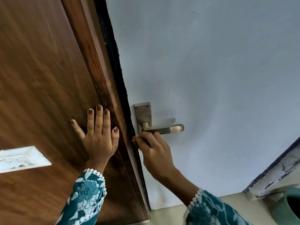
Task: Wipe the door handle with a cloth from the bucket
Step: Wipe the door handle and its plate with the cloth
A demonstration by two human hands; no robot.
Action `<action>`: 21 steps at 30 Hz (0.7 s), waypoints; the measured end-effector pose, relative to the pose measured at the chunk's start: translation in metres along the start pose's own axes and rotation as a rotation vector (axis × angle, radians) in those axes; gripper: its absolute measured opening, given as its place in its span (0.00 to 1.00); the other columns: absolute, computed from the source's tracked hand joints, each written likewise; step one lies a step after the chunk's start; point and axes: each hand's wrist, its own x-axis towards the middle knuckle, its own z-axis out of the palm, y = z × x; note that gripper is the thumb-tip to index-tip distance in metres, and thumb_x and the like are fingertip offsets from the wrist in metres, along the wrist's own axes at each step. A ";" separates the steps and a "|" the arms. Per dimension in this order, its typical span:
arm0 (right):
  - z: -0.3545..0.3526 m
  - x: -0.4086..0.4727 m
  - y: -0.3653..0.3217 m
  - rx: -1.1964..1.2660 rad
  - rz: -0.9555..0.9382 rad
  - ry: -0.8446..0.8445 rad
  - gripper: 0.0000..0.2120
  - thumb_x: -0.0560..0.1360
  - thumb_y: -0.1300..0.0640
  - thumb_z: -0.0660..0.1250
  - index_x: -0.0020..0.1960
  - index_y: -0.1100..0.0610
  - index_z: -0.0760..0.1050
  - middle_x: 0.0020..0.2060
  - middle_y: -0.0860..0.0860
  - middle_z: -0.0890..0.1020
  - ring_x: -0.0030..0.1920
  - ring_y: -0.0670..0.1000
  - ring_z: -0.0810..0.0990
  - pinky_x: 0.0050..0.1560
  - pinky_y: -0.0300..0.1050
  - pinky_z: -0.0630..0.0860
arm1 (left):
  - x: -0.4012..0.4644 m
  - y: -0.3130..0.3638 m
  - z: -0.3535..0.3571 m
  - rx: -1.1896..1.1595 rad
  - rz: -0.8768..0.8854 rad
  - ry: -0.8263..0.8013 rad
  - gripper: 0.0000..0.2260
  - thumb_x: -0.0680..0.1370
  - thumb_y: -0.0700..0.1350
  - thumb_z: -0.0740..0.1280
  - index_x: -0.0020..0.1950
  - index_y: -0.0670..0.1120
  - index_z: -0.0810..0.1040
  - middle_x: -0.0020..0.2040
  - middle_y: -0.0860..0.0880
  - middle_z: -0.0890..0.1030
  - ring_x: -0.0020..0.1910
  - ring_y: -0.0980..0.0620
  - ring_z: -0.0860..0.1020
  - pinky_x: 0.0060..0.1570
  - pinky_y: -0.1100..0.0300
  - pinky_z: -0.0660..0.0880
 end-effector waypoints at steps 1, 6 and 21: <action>-0.006 -0.003 0.004 0.002 -0.040 0.053 0.15 0.77 0.57 0.58 0.54 0.60 0.81 0.49 0.54 0.83 0.41 0.53 0.78 0.34 0.43 0.77 | 0.000 0.000 0.000 0.000 0.005 0.004 0.25 0.82 0.50 0.49 0.78 0.45 0.51 0.80 0.50 0.49 0.78 0.49 0.49 0.72 0.38 0.40; -0.028 -0.010 0.029 0.300 0.120 0.156 0.17 0.70 0.60 0.67 0.59 0.55 0.79 0.49 0.52 0.80 0.47 0.49 0.78 0.47 0.32 0.74 | 0.000 0.001 0.001 0.011 0.002 0.006 0.25 0.82 0.51 0.48 0.78 0.45 0.51 0.80 0.50 0.48 0.78 0.49 0.49 0.72 0.38 0.40; -0.052 0.001 0.029 1.972 0.925 -0.115 0.11 0.68 0.57 0.69 0.50 0.58 0.76 0.36 0.53 0.83 0.37 0.50 0.83 0.48 0.48 0.79 | 0.021 0.108 -0.104 -1.216 -0.872 -0.615 0.28 0.73 0.65 0.63 0.64 0.47 0.76 0.49 0.49 0.85 0.46 0.61 0.82 0.42 0.70 0.76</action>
